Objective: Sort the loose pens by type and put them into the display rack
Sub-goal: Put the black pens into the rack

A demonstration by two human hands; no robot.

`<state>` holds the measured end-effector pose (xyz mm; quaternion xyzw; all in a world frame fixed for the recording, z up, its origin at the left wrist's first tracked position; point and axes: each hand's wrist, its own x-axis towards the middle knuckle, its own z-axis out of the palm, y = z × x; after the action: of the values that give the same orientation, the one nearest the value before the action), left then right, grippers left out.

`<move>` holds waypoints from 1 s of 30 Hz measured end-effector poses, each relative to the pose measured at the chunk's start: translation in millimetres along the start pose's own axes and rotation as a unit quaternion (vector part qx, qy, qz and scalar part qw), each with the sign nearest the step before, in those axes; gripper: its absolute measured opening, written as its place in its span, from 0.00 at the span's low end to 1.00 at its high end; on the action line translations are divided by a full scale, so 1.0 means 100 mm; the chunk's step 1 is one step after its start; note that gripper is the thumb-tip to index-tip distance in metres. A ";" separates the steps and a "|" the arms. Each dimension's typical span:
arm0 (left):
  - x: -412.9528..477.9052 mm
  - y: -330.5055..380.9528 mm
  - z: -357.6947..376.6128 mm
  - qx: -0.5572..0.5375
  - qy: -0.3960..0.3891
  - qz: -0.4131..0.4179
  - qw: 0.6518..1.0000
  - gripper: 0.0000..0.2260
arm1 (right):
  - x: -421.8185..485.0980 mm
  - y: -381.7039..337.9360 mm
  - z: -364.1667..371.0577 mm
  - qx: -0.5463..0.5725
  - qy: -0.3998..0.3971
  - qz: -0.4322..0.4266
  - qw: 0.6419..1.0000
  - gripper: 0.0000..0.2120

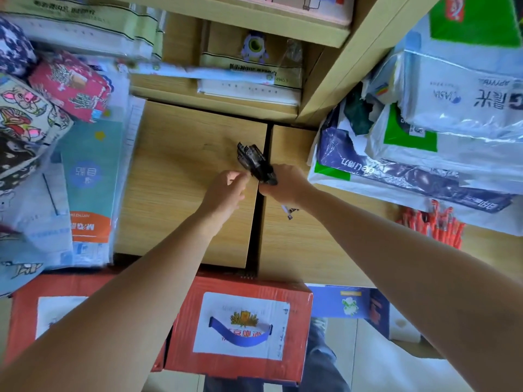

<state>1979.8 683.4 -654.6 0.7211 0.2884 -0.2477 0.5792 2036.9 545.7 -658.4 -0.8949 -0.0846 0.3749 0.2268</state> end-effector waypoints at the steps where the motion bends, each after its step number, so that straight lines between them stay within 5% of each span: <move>1: -0.04 0.03 0.04 -0.025 -0.002 -0.010 1.000 0.19 | -0.07 0.00 -0.01 0.010 -0.023 -0.004 1.000 0.06; 7: -0.38 0.20 0.37 -0.202 -0.012 -0.091 0.975 0.14 | -0.61 0.07 -0.13 0.149 -0.128 -0.041 0.980 0.08; 12: -0.75 0.32 0.77 -0.224 0.019 -0.110 0.968 0.07 | -1.12 0.27 -0.28 0.230 -0.173 -0.044 0.957 0.08; 19: -1.25 0.56 1.31 -0.214 0.023 -0.102 0.971 0.09 | -1.79 0.65 -0.57 0.273 -0.136 -0.065 0.950 0.04; 23: -1.55 0.70 1.57 -0.209 0.001 -0.093 0.974 0.09 | -2.19 0.87 -0.70 0.288 -0.115 -0.050 0.949 0.10; 30: -2.19 0.81 2.07 -0.129 -0.028 -0.068 0.989 0.09 | -3.08 1.18 -0.68 0.408 -0.057 -0.031 0.911 0.08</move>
<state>1875.9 439.3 -489.7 0.6120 0.3499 -0.2676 0.6568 1865.8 319.6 -477.3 -0.6986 0.0348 0.4201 0.5781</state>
